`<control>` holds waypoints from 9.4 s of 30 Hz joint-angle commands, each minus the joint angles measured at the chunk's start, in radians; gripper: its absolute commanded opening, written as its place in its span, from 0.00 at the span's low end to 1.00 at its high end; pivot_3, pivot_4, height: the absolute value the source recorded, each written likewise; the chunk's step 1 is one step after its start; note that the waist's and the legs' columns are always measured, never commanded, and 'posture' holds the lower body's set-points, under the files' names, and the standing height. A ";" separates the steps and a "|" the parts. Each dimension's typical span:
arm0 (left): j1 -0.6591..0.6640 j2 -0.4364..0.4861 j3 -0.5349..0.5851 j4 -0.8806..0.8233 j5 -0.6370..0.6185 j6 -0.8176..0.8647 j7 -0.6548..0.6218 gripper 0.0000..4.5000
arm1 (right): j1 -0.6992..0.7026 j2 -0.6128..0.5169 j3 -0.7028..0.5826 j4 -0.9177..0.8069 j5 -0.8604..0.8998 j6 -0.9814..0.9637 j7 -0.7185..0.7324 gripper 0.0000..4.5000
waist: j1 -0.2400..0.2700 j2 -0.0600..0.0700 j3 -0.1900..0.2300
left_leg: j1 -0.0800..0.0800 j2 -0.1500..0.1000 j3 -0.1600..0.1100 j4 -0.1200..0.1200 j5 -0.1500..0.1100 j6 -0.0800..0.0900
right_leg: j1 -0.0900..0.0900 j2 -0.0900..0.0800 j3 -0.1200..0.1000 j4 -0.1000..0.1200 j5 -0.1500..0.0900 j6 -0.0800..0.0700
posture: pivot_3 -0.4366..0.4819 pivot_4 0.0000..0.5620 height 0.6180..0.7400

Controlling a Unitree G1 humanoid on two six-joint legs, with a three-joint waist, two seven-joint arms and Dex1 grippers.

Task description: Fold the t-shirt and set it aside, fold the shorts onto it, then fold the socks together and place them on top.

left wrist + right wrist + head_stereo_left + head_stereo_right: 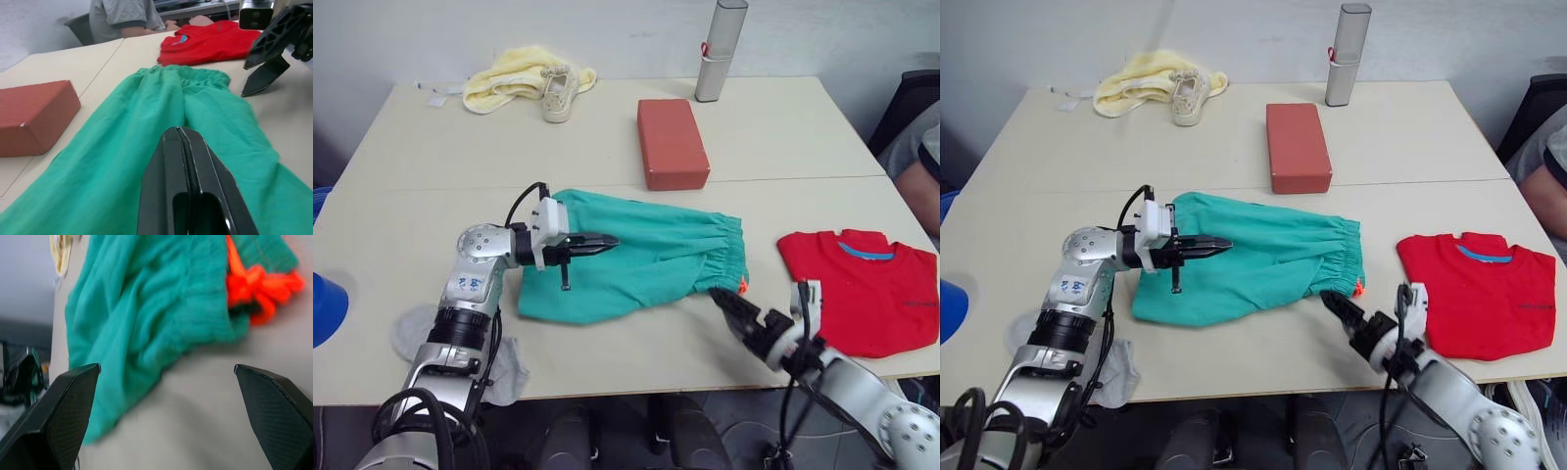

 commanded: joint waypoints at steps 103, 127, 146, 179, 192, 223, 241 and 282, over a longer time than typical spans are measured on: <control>0.151 0.016 0.024 -0.088 0.072 0.254 0.171 0.00 | -0.225 -0.039 0.313 -0.090 -1.377 -0.274 1.194 0.78 | -0.013 -0.001 -0.003 | -0.006 -0.001 -0.001 0.002 0.002 0.001 | -0.004 -0.002 -0.003 0.000 0.001 0.001 | 0.48 0.27 1.00; -0.073 -0.146 -0.054 -0.123 -0.019 0.408 0.149 0.00 | -0.494 -0.037 0.285 0.546 -1.458 -0.527 1.238 0.01 | -0.015 -0.002 -0.003 | -0.008 -0.001 0.001 0.005 0.002 0.001 | -0.006 0.000 -0.001 0.001 0.002 0.002 | 0.48 0.27 1.00; 0.131 -0.092 -0.018 -0.175 0.029 0.350 0.285 0.00 | -0.319 -0.089 0.284 0.491 -1.425 -0.877 1.442 0.01 | -0.016 -0.001 -0.003 | 0.000 0.000 0.001 0.001 0.003 -0.002 | -0.002 -0.001 0.000 0.003 0.001 0.000 | 0.48 0.27 1.00; -0.168 -0.139 0.087 0.154 -0.017 -0.009 0.163 0.13 | -0.240 -0.186 0.100 0.170 -1.119 -0.371 1.392 0.14 | -0.002 0.001 -0.001 | -0.008 0.001 -0.001 0.008 0.000 0.000 | -0.006 -0.003 -0.008 0.003 0.002 0.000 | 0.48 0.27 1.00; 0.171 0.178 0.171 -0.294 -0.256 0.209 -0.176 0.99 | -0.596 -0.402 0.052 0.646 -0.899 0.602 1.232 1.00 | -0.013 0.002 -0.001 | -0.006 0.000 -0.002 0.006 0.000 0.001 | -0.004 -0.004 -0.004 0.002 0.001 -0.002 | 0.48 0.27 1.00; 0.351 0.212 0.217 -0.474 -0.297 0.300 -0.077 1.00 | -0.961 0.119 0.111 1.061 -1.128 0.597 1.210 0.16 | -0.058 0.000 -0.003 | -0.006 0.001 -0.001 -0.001 0.002 -0.003 | -0.006 -0.002 -0.003 0.002 0.001 -0.002 | 0.48 0.27 1.00; 0.287 0.077 0.131 -0.396 -0.310 0.335 -0.079 1.00 | -0.738 0.070 -0.751 0.331 -0.053 0.664 0.243 0.01 | -0.016 0.005 0.000 | -0.013 0.000 0.000 -0.002 0.002 -0.002 | -0.013 -0.003 -0.002 0.000 0.001 -0.001 | 0.48 0.27 1.00; 0.166 -0.011 0.074 -0.297 -0.280 0.321 -0.094 1.00 | -0.153 0.235 -0.718 0.043 0.007 -0.494 -0.038 0.01 | -0.015 0.014 0.002 | -0.010 -0.001 0.000 -0.002 0.006 0.000 | -0.010 0.000 0.003 -0.001 0.002 0.002 | 0.48 0.27 1.00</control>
